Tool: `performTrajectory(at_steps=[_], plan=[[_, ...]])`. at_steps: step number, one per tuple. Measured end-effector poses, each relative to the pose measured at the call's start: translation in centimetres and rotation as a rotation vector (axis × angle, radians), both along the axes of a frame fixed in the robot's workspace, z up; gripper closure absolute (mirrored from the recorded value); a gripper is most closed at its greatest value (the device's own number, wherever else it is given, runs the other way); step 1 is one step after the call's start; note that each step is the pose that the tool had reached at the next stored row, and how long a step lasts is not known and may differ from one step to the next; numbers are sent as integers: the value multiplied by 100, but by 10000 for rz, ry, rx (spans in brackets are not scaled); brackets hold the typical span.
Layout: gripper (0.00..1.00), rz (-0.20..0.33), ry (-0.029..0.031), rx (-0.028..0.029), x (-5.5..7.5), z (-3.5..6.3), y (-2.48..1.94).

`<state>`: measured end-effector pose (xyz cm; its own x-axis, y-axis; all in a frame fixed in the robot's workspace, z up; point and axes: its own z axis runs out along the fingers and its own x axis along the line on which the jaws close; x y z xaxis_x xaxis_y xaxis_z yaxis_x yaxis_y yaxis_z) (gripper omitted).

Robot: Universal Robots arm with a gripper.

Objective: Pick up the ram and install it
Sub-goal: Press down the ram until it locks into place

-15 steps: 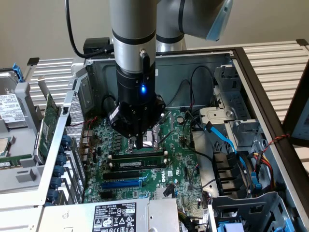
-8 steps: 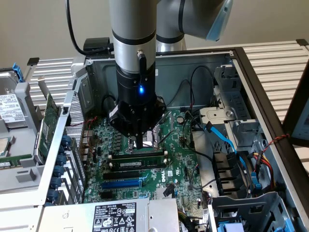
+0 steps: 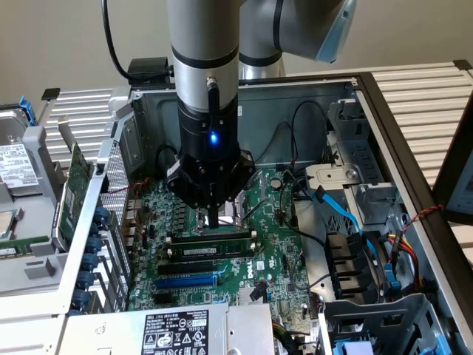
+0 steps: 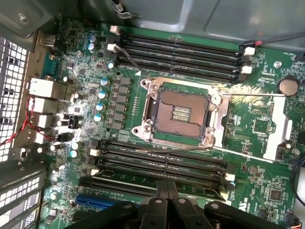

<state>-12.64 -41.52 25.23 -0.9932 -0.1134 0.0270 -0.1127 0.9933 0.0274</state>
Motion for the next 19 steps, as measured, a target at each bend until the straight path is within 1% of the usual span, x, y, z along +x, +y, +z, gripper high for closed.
performTrajectory(at_steps=[5, 8, 13, 15, 17, 19], plan=[[90, -492, 2, -113, 0, 1, 0], [90, -819, 3, -146, 0, 0, 0], [90, -1276, 4, -182, 0, 0, 0], [90, -1368, 6, -209, 0, 0, 0], [90, -1370, 12, -213, 0, 0, 0], [90, -1368, 64, -216, 4, 0, 0]])
